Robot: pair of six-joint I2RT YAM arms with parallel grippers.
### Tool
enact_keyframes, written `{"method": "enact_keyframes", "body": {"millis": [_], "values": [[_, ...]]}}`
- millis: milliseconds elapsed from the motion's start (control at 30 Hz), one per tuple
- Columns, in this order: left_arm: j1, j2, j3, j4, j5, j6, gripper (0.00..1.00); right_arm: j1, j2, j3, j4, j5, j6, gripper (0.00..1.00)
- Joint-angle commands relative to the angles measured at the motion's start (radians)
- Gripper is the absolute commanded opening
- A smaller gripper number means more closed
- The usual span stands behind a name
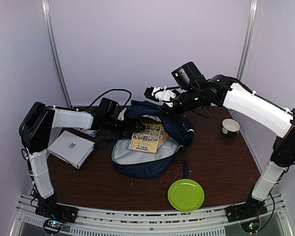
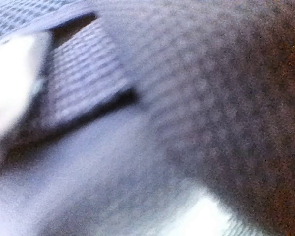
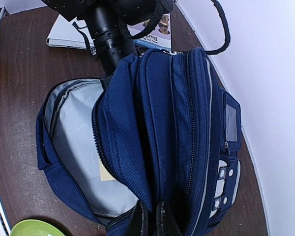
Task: Pack the student bag
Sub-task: Place the book in the largest pocket of the bag, then adjust the book in the largest pocket of the bag.
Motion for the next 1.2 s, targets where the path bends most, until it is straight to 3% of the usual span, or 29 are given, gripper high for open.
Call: {"method": "enact_keyframes", "body": {"millis": [0, 267, 467, 533, 667, 800, 933, 1067, 1167], "values": [[-0.001, -0.059, -0.045, -0.007, -0.101, 0.021, 0.98, 0.013, -0.081, 0.007, 0.070, -0.028, -0.003, 0.00], [-0.032, -0.316, -0.234, -0.101, -0.276, -0.007, 0.98, 0.014, -0.070, 0.018, 0.067, -0.038, 0.002, 0.00], [-0.164, -0.476, -0.305, -0.219, -0.432, 0.096, 0.97, 0.012, -0.061, 0.033, 0.061, -0.035, 0.000, 0.00], [-0.229, -0.491, -0.355, -0.176, -0.445, 0.099, 0.92, 0.011, -0.059, 0.037, 0.060, -0.038, 0.001, 0.00], [-0.293, -0.458, -0.456, 0.018, -0.388, 0.032, 0.65, 0.011, -0.050, 0.054, 0.053, -0.045, 0.007, 0.00], [-0.329, -0.391, -0.444, 0.087, -0.368, 0.014, 0.14, 0.013, -0.050, 0.058, 0.047, -0.046, 0.006, 0.00], [-0.338, -0.331, -0.432, 0.119, -0.393, -0.022, 0.03, 0.012, -0.053, 0.052, 0.048, -0.045, 0.006, 0.00], [-0.334, -0.240, -0.350, 0.011, -0.497, -0.018, 0.01, 0.014, -0.054, 0.046, 0.047, -0.050, 0.009, 0.00], [-0.333, -0.191, -0.330, 0.039, -0.537, -0.038, 0.01, 0.014, -0.057, 0.042, 0.046, -0.047, 0.009, 0.00]]}}
